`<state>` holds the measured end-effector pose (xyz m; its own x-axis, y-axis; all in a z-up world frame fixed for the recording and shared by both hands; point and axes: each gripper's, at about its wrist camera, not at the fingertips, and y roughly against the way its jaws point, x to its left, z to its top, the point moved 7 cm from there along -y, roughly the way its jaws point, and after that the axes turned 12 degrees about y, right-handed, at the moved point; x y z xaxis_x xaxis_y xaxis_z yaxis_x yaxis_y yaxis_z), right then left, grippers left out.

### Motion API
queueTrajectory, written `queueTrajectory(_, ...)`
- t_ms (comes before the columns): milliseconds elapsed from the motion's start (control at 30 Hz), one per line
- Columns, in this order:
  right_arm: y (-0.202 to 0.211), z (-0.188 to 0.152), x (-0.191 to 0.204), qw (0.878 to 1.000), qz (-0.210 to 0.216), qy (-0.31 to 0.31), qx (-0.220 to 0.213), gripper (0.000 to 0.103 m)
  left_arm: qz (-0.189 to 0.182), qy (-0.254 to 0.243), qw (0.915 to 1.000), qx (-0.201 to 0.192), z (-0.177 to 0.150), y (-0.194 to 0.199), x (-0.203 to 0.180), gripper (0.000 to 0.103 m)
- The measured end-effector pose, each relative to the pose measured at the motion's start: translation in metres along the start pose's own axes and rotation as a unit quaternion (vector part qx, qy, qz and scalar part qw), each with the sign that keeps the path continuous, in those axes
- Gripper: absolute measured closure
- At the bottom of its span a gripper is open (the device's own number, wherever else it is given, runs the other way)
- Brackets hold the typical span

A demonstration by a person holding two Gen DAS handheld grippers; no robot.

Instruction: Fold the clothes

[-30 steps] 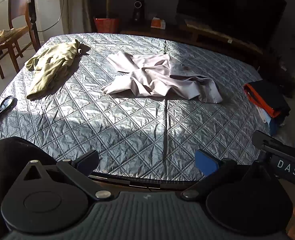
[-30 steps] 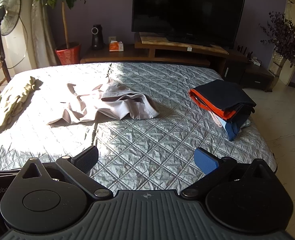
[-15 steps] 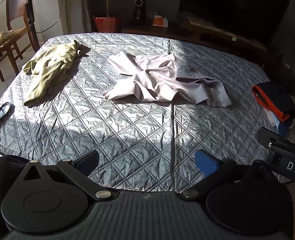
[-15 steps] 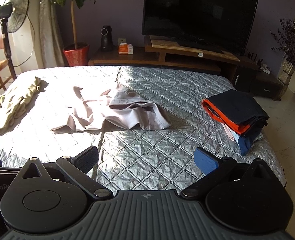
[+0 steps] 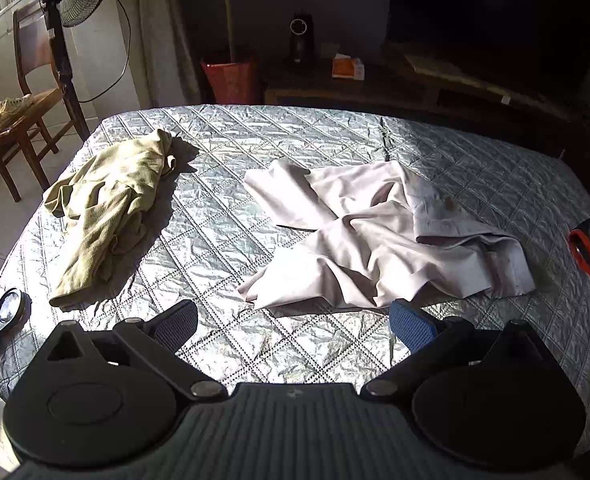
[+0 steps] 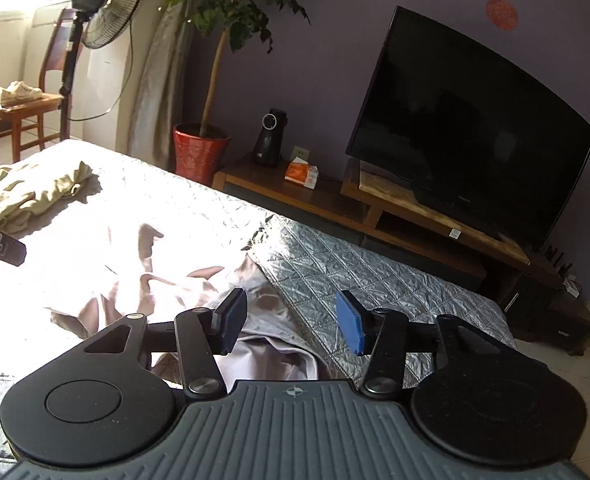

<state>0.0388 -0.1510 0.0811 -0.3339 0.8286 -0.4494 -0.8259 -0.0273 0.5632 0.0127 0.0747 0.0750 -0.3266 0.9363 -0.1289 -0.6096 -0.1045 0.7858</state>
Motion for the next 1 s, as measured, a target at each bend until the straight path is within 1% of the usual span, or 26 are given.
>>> queueTrajectory(33,-0.018,-0.002,0.005,1.0,0.012,0.017,0.007,0.047,0.002,0.006,1.0,-0.004,0.011,-0.009,0.002,0.001)
queueTrajectory(100,-0.044,-0.004,0.02,0.997,0.022,0.072,0.0,0.047,0.004,0.018,0.9997,-0.014,0.03,-0.026,0.006,0.001)
queueTrajectory(200,-0.077,-0.01,0.045,0.991,0.041,0.126,0.008,0.047,0.001,0.037,0.999,-0.023,0.047,-0.046,0.013,0.001)
queueTrajectory(267,-0.097,-0.013,0.056,0.989,0.054,0.136,0.016,0.047,-0.004,0.054,0.9984,-0.019,0.05,-0.06,0.019,0.001)
queueTrajectory(367,-0.124,-0.018,0.068,0.986,0.058,0.156,0.026,0.047,0.001,0.075,0.9971,0.013,0.044,-0.086,0.03,0.001)
queueTrajectory(433,-0.139,-0.02,0.073,0.983,0.057,0.171,0.033,0.041,0.0,0.081,0.9962,0.03,0.043,-0.097,0.033,0.001)
queueTrajectory(467,-0.147,-0.021,0.075,0.982,0.061,0.176,0.039,0.033,0.002,0.079,0.9964,0.029,0.044,-0.099,0.034,0.001)
queueTrajectory(500,-0.154,-0.023,0.076,0.98,0.068,0.179,0.047,0.036,0.003,0.077,0.9967,0.028,0.045,-0.1,0.035,0.001)
queueTrajectory(533,-0.162,-0.024,0.077,0.979,0.076,0.182,0.055,0.052,0.006,0.071,0.9972,0.023,0.046,-0.099,0.035,0.001)
queueTrajectory(567,-0.167,-0.022,0.074,0.981,0.095,0.157,0.059,0.097,0.003,0.07,0.9974,0.019,0.048,-0.098,0.036,0.001)
queueTrajectory(600,-0.167,-0.016,0.064,0.986,0.108,0.115,0.053,0.101,0.0,0.07,0.9974,0.016,0.049,-0.097,0.036,0.001)
queueTrajectory(633,-0.167,-0.009,0.051,0.99,0.114,0.071,0.043,0.101,-0.006,0.073,0.9972,0.014,0.051,-0.098,0.036,0.001)
queueTrajectory(667,-0.165,-0.001,0.035,0.993,0.11,0.025,0.031,0.101,-0.009,0.075,0.9971,0.014,0.051,-0.098,0.037,0.001)
queueTrajectory(700,-0.165,0.006,0.015,0.995,0.094,-0.021,0.019,0.101,-0.009,0.076,0.9969,0.016,0.051,-0.099,0.037,0.001)
queueTrajectory(733,-0.168,0.009,-0.01,0.995,0.066,-0.071,0.013,0.101,-0.008,0.078,0.9968,0.018,0.051,-0.1,0.038,0.001)
queueTrajectory(767,-0.172,0.009,-0.038,0.992,0.033,-0.122,0.009,0.101,-0.007,0.079,0.9966,0.02,0.052,-0.102,0.039,0.001)
queueTrajectory(800,-0.176,0.007,-0.06,0.989,-0.005,-0.147,0.016,0.099,-0.006,0.082,0.9964,0.02,0.052,-0.102,0.04,0.001)
queueTrajectory(833,-0.18,0.002,-0.078,0.986,-0.046,-0.158,0.028,0.093,-0.006,0.084,0.9962,0.019,0.052,-0.102,0.041,0.001)
queueTrajectory(867,-0.184,-0.002,-0.097,0.981,-0.086,-0.17,0.041,0.064,-0.006,0.087,0.996,0.019,0.052,-0.102,0.042,0.001)
queueTrajectory(900,-0.181,-0.006,-0.106,0.978,-0.113,-0.171,0.043,0.04,-0.005,0.089,0.9958,0.019,0.052,-0.102,0.043,0.001)
queueTrajectory(933,-0.174,-0.009,-0.111,0.976,-0.133,-0.167,0.041,0.036,-0.005,0.092,0.9956,0.018,0.052,-0.102,0.044,0.001)
queueTrajectory(967,-0.167,-0.012,-0.116,0.974,-0.154,-0.162,0.038,0.036,-0.005,0.093,0.9955,0.019,0.052,-0.102,0.044,0.001)
queueTrajectory(1000,-0.157,-0.015,-0.109,0.977,-0.143,-0.158,0.028,0.036,-0.005,0.093,0.9955,0.019,0.053,-0.102,0.045,0.001)
